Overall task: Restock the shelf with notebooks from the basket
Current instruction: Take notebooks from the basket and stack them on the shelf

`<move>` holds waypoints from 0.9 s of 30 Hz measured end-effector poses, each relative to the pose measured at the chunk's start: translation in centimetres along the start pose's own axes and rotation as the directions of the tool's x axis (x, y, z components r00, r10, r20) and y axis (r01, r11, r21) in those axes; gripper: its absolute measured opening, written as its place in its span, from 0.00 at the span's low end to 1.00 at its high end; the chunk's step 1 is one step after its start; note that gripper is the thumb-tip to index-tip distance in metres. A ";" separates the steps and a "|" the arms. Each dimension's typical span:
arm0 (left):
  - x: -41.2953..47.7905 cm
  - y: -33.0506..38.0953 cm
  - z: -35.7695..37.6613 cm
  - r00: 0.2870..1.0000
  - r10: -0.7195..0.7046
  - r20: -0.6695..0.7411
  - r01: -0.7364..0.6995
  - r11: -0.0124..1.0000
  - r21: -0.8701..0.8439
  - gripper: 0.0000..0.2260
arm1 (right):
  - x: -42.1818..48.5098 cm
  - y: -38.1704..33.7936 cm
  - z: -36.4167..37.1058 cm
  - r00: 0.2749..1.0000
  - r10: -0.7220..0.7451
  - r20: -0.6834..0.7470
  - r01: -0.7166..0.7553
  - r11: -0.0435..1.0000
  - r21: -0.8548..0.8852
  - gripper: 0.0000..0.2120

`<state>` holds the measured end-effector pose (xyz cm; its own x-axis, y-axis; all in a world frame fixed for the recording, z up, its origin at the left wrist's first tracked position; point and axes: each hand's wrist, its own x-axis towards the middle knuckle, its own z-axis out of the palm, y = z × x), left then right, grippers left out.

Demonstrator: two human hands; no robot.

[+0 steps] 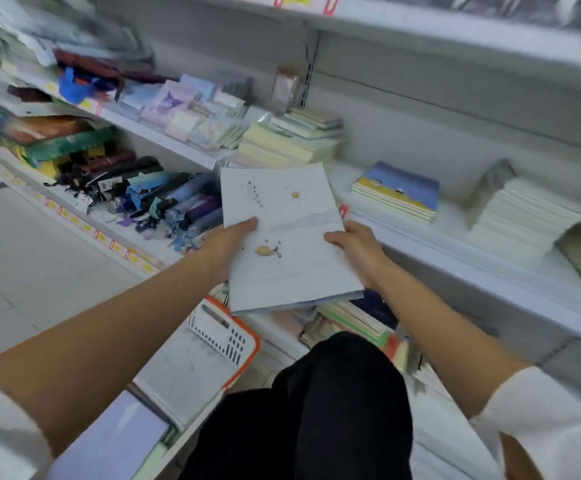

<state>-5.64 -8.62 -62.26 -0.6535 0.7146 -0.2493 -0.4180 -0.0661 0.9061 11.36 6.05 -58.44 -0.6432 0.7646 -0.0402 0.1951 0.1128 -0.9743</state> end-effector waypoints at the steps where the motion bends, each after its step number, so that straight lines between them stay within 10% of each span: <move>1: 0.4 0.6 2.0 0.999 -0.012 0.031 0.012 1.000 0.003 0.16 | 0.0 -0.7 -1.8 0.999 -0.026 -0.047 0.025 0.999 -0.019 0.05; 8: 3.1 4.0 12.8 0.955 -0.107 0.275 0.076 0.990 0.122 0.08 | 1.9 -1.8 -11.6 0.952 -0.016 -0.305 0.045 0.995 0.086 0.07; 15: 9.2 4.9 19.5 0.970 0.084 0.228 -0.180 0.877 0.446 0.16 | 7.7 -2.3 -15.5 0.822 0.091 -0.563 -0.006 0.989 0.151 0.03; 27: 19.7 4.0 25.6 0.952 0.206 0.224 -0.287 0.853 0.437 0.42 | 17.2 -0.2 -20.7 0.708 0.214 -0.673 -0.180 0.976 0.121 0.10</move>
<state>-4.05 23.07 -54.76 -0.5671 0.8233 0.0259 0.1068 0.0423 0.9934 15.57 32.33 -54.36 0.0847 0.9926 -0.0875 0.2163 -0.1041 -0.9708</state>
